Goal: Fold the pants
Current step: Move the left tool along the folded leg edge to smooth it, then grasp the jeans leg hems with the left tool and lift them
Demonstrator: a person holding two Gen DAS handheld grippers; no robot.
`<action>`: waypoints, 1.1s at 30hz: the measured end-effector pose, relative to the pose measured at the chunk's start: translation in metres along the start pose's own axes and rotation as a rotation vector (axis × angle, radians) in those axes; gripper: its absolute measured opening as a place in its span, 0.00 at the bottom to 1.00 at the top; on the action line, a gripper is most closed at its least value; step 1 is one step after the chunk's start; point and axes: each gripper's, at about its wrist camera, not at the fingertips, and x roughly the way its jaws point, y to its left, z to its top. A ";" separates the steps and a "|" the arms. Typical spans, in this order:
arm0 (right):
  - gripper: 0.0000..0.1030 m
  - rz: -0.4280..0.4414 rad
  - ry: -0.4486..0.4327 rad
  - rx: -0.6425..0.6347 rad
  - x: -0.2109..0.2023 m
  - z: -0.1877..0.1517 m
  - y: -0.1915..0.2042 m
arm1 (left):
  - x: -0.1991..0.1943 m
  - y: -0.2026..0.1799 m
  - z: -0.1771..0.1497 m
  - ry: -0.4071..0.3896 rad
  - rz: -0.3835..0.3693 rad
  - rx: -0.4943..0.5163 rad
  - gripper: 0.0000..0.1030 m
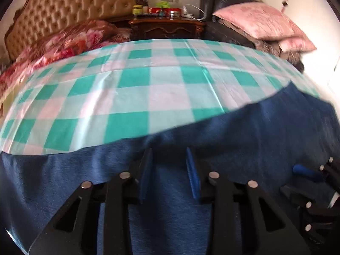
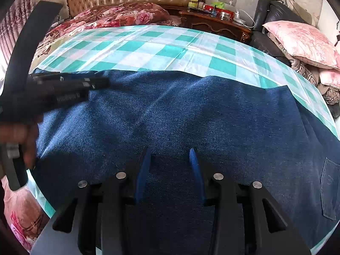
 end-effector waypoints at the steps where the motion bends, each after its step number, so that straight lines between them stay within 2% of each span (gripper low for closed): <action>1: 0.36 0.001 0.000 0.001 0.000 0.000 0.000 | -0.006 0.012 0.001 -0.016 0.040 -0.035 0.34; 3: 0.36 -0.001 -0.004 -0.004 0.000 -0.001 0.000 | -0.029 0.048 -0.007 -0.068 0.063 -0.150 0.34; 5: 0.36 0.002 -0.010 -0.005 0.000 -0.001 0.000 | -0.056 0.083 -0.021 -0.115 0.117 -0.258 0.39; 7: 0.36 0.001 -0.013 -0.005 0.000 -0.002 0.000 | -0.096 0.129 -0.053 -0.187 0.211 -0.414 0.47; 9: 0.37 -0.006 -0.014 -0.008 0.000 -0.001 0.001 | -0.134 0.173 -0.091 -0.246 0.299 -0.573 0.47; 11: 0.36 -0.025 -0.007 -0.020 0.000 0.001 0.004 | -0.158 0.206 -0.121 -0.264 0.356 -0.661 0.46; 12: 0.36 -0.043 -0.008 -0.029 -0.002 0.003 0.007 | -0.162 0.216 -0.128 -0.256 0.361 -0.675 0.46; 15: 0.36 -0.011 -0.068 -0.092 -0.011 0.013 0.026 | -0.164 0.240 -0.144 -0.232 0.310 -0.684 0.46; 17: 0.36 0.037 -0.074 -0.118 -0.011 0.027 0.042 | -0.158 0.246 -0.141 -0.206 0.309 -0.635 0.45; 20: 0.36 0.087 -0.087 -0.150 -0.006 0.051 0.066 | -0.146 0.243 -0.133 -0.181 0.284 -0.561 0.44; 23: 0.36 0.154 -0.087 -0.174 0.006 0.076 0.094 | -0.129 0.236 -0.130 -0.125 0.300 -0.509 0.33; 26: 0.36 0.205 -0.091 -0.229 0.020 0.098 0.129 | -0.121 0.233 -0.135 -0.106 0.296 -0.480 0.33; 30: 0.36 0.160 -0.066 -0.279 0.048 0.111 0.159 | -0.117 0.238 -0.137 -0.095 0.271 -0.463 0.32; 33: 0.37 0.116 -0.041 -0.268 0.070 0.108 0.161 | -0.119 0.241 -0.138 -0.094 0.252 -0.464 0.25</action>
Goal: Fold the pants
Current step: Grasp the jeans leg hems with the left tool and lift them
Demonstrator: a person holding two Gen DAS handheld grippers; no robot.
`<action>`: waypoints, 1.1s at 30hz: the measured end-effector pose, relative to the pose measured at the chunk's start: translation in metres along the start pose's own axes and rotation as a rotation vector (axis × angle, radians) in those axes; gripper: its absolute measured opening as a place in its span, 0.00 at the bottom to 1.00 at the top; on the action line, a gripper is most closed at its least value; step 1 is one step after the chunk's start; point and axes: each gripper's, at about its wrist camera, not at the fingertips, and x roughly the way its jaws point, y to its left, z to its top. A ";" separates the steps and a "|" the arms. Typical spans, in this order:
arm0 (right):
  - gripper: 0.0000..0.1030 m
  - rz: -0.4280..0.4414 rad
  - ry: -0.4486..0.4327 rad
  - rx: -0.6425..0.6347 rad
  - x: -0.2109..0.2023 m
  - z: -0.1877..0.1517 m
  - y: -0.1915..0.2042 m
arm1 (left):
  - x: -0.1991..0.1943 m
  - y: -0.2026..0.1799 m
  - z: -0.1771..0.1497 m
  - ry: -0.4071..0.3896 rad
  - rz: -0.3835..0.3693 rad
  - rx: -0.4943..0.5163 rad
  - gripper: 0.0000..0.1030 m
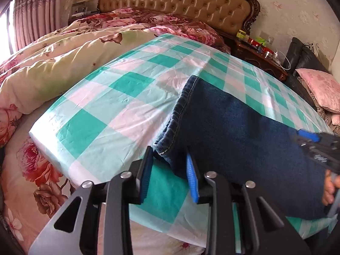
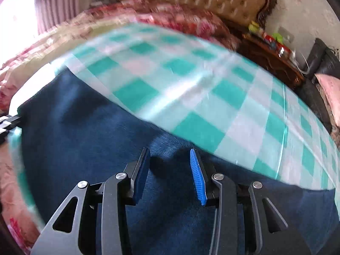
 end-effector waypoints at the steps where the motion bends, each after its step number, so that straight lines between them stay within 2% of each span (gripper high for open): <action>1: 0.37 -0.004 -0.006 -0.002 0.000 -0.002 -0.001 | -0.001 0.003 0.000 0.003 -0.017 -0.011 0.20; 4: 0.38 -0.011 -0.017 -0.011 -0.004 -0.004 0.000 | -0.002 0.010 0.003 0.016 -0.079 -0.062 0.16; 8: 0.40 0.036 0.021 0.057 -0.008 -0.001 -0.013 | -0.015 0.003 0.009 -0.004 -0.080 -0.083 0.14; 10: 0.60 0.085 0.006 0.144 -0.024 -0.007 -0.031 | -0.031 -0.012 0.013 -0.039 -0.043 -0.040 0.14; 12: 0.65 0.133 0.011 0.238 -0.039 -0.017 -0.054 | -0.053 -0.043 0.017 -0.089 0.040 0.068 0.14; 14: 0.65 0.216 0.043 0.341 -0.048 -0.031 -0.078 | -0.072 -0.080 0.017 -0.138 0.115 0.194 0.14; 16: 0.65 0.279 0.057 0.444 -0.057 -0.046 -0.103 | -0.094 -0.135 0.009 -0.210 0.199 0.368 0.14; 17: 0.65 0.300 0.054 0.495 -0.063 -0.055 -0.117 | -0.103 -0.162 0.002 -0.242 0.217 0.451 0.14; 18: 0.66 0.312 0.042 0.567 -0.074 -0.069 -0.139 | -0.113 -0.200 -0.013 -0.283 0.231 0.562 0.14; 21: 0.67 0.330 0.008 0.705 -0.095 -0.098 -0.184 | -0.123 -0.277 -0.055 -0.354 0.229 0.771 0.15; 22: 0.67 0.342 0.000 0.741 -0.100 -0.107 -0.196 | -0.123 -0.308 -0.081 -0.373 0.216 0.850 0.15; 25: 0.67 0.374 -0.006 0.822 -0.112 -0.134 -0.225 | -0.106 -0.362 -0.148 -0.368 0.175 1.008 0.17; 27: 0.67 0.367 0.003 0.840 -0.114 -0.147 -0.234 | -0.088 -0.379 -0.186 -0.355 0.181 1.082 0.22; 28: 0.67 0.365 0.011 0.848 -0.114 -0.152 -0.238 | -0.079 -0.384 -0.201 -0.354 0.205 1.107 0.29; 30: 0.67 0.382 0.027 0.867 -0.113 -0.161 -0.244 | -0.071 -0.384 -0.212 -0.372 0.257 1.117 0.40; 33: 0.67 0.401 0.051 0.874 -0.109 -0.162 -0.248 | -0.064 -0.379 -0.207 -0.354 0.281 1.078 0.45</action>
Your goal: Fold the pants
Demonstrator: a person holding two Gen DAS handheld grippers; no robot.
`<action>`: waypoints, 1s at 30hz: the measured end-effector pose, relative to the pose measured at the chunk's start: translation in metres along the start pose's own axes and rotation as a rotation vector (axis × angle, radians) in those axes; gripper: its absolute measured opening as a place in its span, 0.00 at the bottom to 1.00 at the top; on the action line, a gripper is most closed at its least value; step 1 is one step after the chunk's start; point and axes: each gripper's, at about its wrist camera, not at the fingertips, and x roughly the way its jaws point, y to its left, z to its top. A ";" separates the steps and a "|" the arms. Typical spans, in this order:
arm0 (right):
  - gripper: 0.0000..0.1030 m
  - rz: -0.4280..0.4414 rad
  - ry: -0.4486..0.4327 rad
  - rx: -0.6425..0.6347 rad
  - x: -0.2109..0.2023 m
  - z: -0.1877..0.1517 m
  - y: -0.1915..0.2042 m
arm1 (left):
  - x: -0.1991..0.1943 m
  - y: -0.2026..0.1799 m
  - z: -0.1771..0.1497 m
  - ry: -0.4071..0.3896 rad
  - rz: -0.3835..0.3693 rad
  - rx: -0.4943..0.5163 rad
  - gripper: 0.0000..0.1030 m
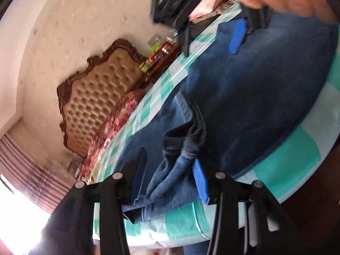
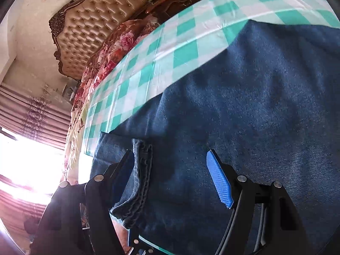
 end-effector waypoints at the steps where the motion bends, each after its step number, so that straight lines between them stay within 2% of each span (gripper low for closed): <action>1: 0.67 0.005 0.011 0.002 0.002 0.001 0.000 | 0.005 0.001 0.000 0.012 0.001 0.010 0.45; 5: 0.67 0.035 0.070 -0.008 0.007 -0.004 0.008 | 0.009 0.001 0.000 -0.021 -0.034 0.047 0.42; 6: 0.68 0.035 0.090 -0.011 0.010 -0.005 0.010 | 0.009 -0.001 0.000 -0.031 -0.049 0.063 0.24; 7: 0.68 0.036 0.102 -0.012 0.012 -0.006 0.012 | 0.009 0.000 0.001 -0.035 -0.073 0.062 0.18; 10: 0.68 0.047 0.154 -0.014 0.018 -0.007 0.020 | 0.008 0.026 0.005 -0.038 -0.116 -0.066 0.18; 14: 0.68 0.113 0.247 0.031 0.033 -0.004 0.028 | 0.007 0.053 0.010 -0.045 -0.141 -0.164 0.18; 18: 0.68 0.165 0.326 0.059 0.053 -0.004 0.041 | 0.002 0.065 0.014 -0.053 -0.142 -0.201 0.17; 21: 0.68 0.168 0.340 0.038 0.065 -0.001 0.054 | -0.002 0.065 0.015 -0.063 -0.142 -0.210 0.17; 23: 0.48 0.154 0.335 0.022 0.076 0.005 0.063 | -0.005 0.064 0.015 -0.070 -0.135 -0.207 0.17; 24: 0.22 0.123 0.322 -0.008 0.080 0.009 0.070 | -0.006 0.063 0.015 -0.069 -0.128 -0.200 0.17; 25: 0.13 0.103 0.302 -0.042 0.079 0.013 0.077 | -0.007 0.062 0.016 -0.070 -0.112 -0.181 0.16; 28: 0.10 0.081 0.196 -0.197 0.052 0.022 0.101 | -0.015 0.053 0.024 -0.097 -0.068 -0.137 0.14; 30: 0.10 0.040 0.154 -0.241 0.037 0.026 0.101 | -0.020 0.048 0.031 -0.117 -0.074 -0.119 0.14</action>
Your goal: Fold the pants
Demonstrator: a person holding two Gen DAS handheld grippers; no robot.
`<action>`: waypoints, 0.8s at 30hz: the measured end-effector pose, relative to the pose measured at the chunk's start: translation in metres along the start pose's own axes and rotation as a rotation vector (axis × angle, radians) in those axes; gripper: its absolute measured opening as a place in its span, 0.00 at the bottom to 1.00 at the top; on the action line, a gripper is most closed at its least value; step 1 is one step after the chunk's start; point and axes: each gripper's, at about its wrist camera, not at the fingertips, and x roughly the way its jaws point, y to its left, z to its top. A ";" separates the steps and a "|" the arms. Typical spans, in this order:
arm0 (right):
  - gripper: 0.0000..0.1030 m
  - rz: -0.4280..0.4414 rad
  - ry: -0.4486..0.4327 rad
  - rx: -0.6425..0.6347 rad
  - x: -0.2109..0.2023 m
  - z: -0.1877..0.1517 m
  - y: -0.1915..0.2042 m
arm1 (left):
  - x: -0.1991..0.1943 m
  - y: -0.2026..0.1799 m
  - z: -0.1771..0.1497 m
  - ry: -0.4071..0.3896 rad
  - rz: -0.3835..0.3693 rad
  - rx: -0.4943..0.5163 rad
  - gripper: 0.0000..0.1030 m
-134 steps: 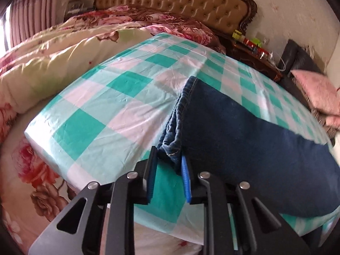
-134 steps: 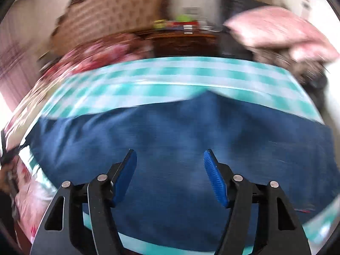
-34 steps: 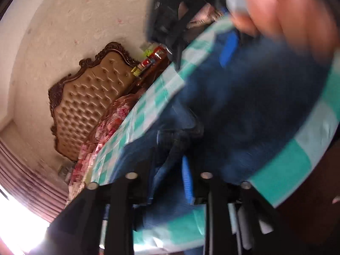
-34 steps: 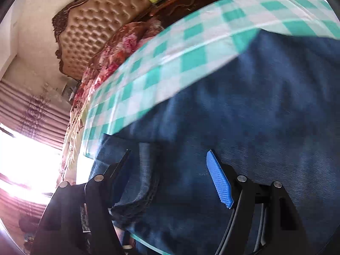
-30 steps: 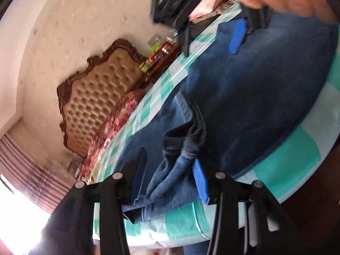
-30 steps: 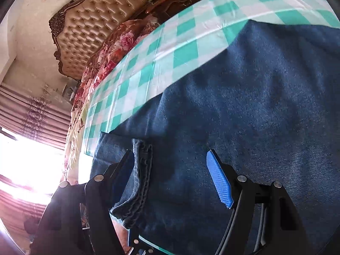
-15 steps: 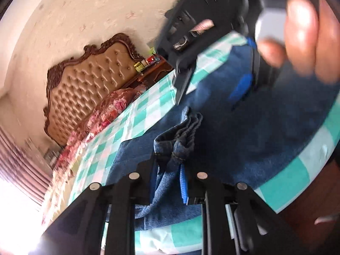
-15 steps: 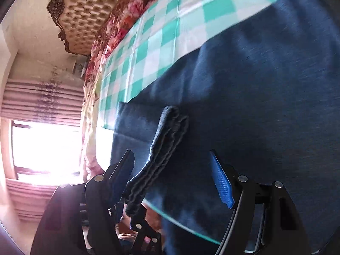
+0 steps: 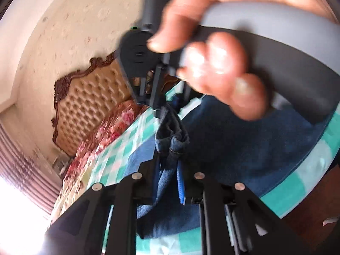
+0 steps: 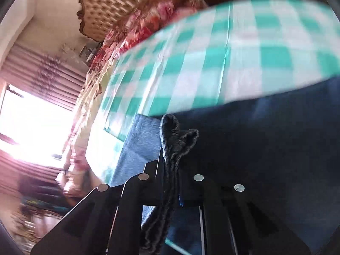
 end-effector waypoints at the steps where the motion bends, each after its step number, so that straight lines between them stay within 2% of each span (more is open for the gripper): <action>1: 0.10 -0.019 -0.002 0.001 -0.004 0.000 -0.004 | 0.001 -0.005 0.005 -0.010 -0.018 0.003 0.14; 7: 0.10 -0.135 0.040 0.041 0.001 -0.010 -0.055 | 0.009 -0.028 0.008 -0.009 -0.112 0.013 0.14; 13: 0.10 -0.198 0.016 -0.001 -0.004 -0.019 -0.061 | 0.008 -0.031 0.008 -0.017 -0.146 0.002 0.13; 16: 0.10 -0.220 -0.008 -0.035 -0.012 -0.021 -0.055 | 0.005 -0.030 0.010 -0.031 -0.146 -0.003 0.13; 19: 0.10 -0.229 0.010 -0.040 -0.005 -0.019 -0.057 | 0.008 -0.033 0.008 -0.018 -0.160 -0.010 0.13; 24: 0.10 -0.206 0.017 -0.016 -0.002 -0.019 -0.067 | 0.009 -0.038 0.010 -0.020 -0.171 -0.006 0.13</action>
